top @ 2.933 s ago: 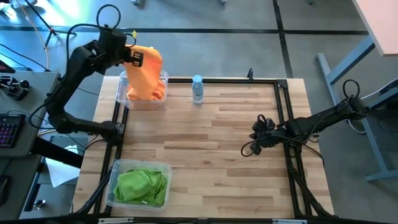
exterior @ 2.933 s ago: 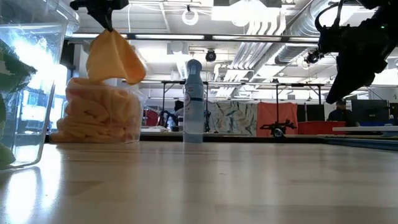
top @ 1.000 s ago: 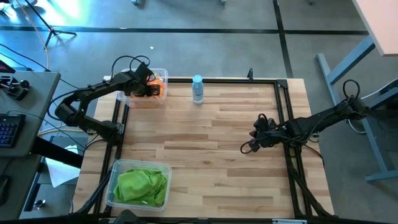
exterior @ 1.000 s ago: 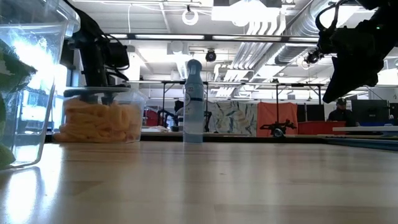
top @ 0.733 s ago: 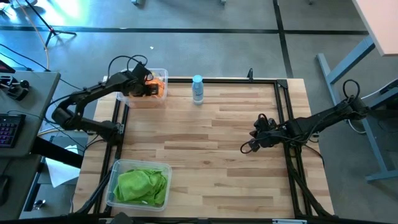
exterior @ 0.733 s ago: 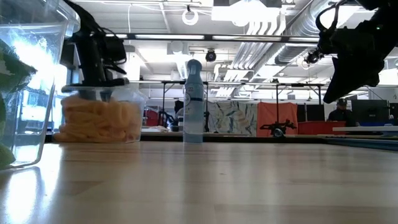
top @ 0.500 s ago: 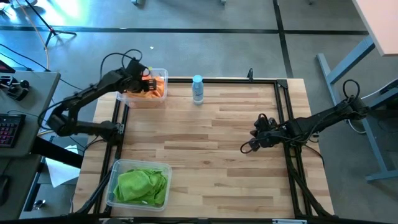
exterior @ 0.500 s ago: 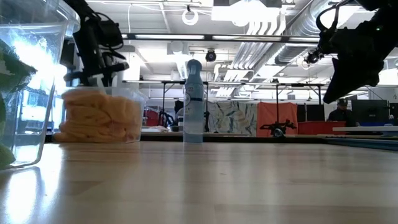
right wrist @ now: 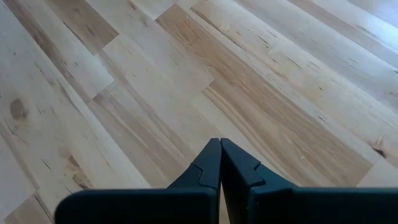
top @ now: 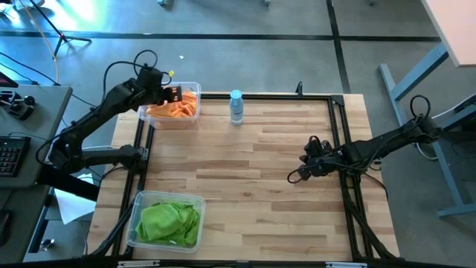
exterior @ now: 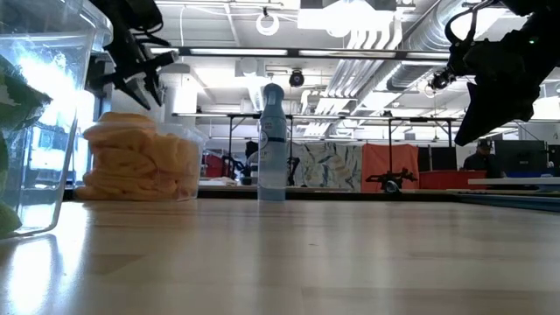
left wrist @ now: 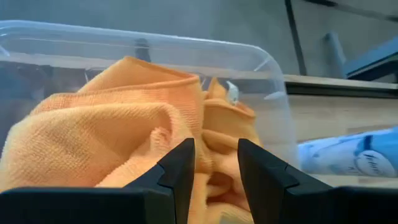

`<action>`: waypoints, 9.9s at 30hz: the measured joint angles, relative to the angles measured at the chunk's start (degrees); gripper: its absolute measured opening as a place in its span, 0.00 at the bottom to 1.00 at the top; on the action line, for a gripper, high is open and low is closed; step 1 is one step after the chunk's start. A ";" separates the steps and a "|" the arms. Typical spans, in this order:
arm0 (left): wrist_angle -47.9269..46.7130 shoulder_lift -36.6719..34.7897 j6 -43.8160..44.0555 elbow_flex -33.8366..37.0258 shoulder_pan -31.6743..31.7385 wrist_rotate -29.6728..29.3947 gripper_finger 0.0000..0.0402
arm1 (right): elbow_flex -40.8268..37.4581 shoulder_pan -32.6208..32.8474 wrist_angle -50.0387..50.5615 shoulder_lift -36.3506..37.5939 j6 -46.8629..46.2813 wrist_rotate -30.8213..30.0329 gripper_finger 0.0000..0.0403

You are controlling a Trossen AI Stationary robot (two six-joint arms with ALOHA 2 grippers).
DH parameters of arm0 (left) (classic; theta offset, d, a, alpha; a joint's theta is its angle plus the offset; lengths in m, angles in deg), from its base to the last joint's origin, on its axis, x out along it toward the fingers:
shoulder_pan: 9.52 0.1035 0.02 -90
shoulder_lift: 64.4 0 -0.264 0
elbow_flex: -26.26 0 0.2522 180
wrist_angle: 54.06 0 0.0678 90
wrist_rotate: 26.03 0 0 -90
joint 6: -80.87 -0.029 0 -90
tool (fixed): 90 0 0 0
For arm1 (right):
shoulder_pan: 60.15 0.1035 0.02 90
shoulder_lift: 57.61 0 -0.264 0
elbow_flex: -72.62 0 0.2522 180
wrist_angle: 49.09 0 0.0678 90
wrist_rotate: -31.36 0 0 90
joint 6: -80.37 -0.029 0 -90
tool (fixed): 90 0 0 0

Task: Sort microfiber towel by color & place in baskets
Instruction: Return to Home Position

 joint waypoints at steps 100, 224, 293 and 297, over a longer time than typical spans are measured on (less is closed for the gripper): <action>49.05 -60.91 -42.16 56.29 -50.01 8.01 0.00 | 0.02 -5.31 0.94 0.02 -0.04 0.92 0.00; 46.07 -60.15 -32.67 56.25 -49.99 9.00 0.00 | -32.22 -18.47 -44.90 53.29 53.95 37.46 0.00; 46.07 -60.15 -32.65 56.25 -49.99 9.00 0.00 | -32.26 -18.45 -44.92 53.27 53.95 37.44 0.00; 46.07 -60.15 -32.65 56.25 -49.99 9.00 0.00 | -32.26 -18.45 -44.92 53.27 53.95 37.44 0.00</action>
